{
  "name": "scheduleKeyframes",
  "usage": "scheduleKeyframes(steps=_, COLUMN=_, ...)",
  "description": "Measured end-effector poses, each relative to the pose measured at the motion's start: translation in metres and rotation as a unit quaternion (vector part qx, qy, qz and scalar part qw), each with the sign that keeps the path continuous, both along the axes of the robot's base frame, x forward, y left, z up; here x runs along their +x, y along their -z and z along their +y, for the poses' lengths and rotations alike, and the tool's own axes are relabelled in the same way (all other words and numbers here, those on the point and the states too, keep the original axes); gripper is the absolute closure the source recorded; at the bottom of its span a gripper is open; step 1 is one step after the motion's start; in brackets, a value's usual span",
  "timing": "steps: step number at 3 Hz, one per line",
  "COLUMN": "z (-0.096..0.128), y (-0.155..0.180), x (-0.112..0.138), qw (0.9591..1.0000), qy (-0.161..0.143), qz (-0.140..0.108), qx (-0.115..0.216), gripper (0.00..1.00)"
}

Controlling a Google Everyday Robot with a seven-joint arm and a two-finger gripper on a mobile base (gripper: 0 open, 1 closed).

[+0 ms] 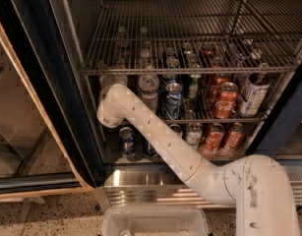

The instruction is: Pick water bottle from middle shelf of fridge

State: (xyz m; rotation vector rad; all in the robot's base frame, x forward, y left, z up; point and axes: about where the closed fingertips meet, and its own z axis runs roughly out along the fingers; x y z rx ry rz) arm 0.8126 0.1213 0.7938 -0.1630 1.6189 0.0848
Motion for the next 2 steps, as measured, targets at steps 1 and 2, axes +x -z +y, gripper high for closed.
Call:
scheduleKeyframes(steps=1, z=0.0, y=0.0, x=0.0, qw=1.0, qy=0.0, qz=0.0, qx=0.0, gripper=0.46)
scheduleKeyframes(steps=2, z=0.0, y=0.0, x=0.0, qw=1.0, qy=0.0, qz=0.0, qx=0.0, gripper=0.45)
